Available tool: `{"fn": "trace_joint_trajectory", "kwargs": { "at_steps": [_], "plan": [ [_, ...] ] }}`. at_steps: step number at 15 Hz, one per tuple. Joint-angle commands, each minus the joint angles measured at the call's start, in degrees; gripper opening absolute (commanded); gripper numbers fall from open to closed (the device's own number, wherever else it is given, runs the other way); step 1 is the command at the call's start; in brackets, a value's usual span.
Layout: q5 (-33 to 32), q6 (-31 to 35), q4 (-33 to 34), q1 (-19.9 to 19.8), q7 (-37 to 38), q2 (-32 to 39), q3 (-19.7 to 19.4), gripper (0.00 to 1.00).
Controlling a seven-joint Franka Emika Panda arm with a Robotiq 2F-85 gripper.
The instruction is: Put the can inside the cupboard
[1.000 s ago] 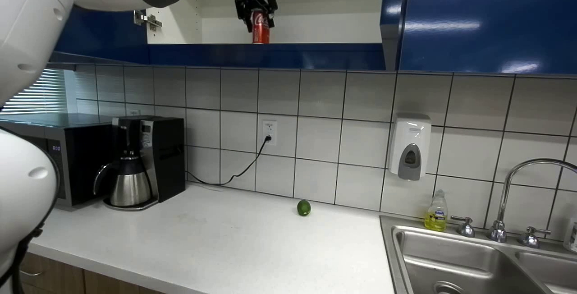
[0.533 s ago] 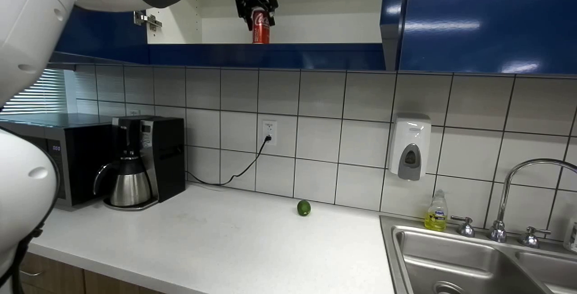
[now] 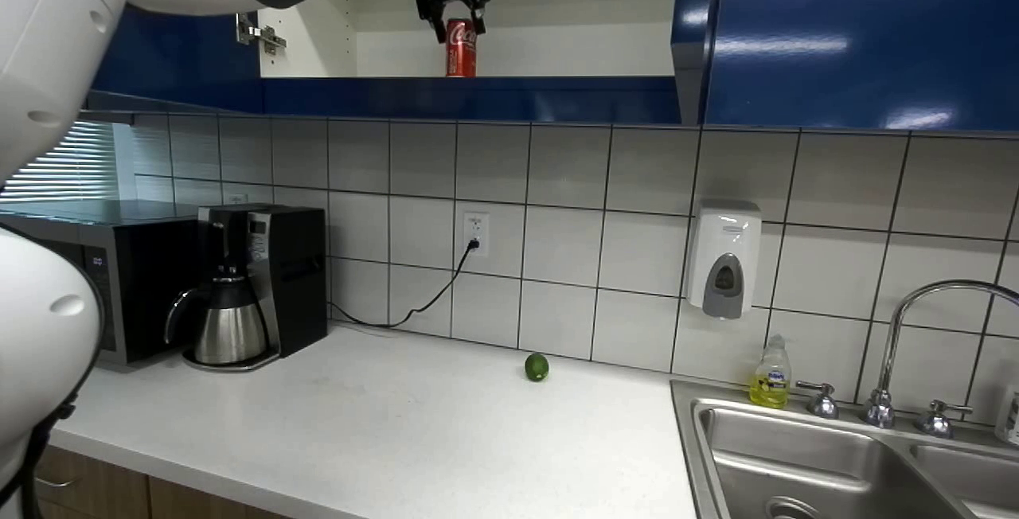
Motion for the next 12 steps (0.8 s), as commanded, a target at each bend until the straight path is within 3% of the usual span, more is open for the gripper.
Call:
{"fn": "trace_joint_trajectory", "kwargs": {
  "at_steps": [1, 12],
  "plan": [
    [1.0, -1.6, -0.2, -0.8, -2.1, -1.3, 0.4, 1.00],
    [1.8, -3.6, -2.0, -0.7, -5.5, -4.6, 0.6, 1.00]
  ]
}}
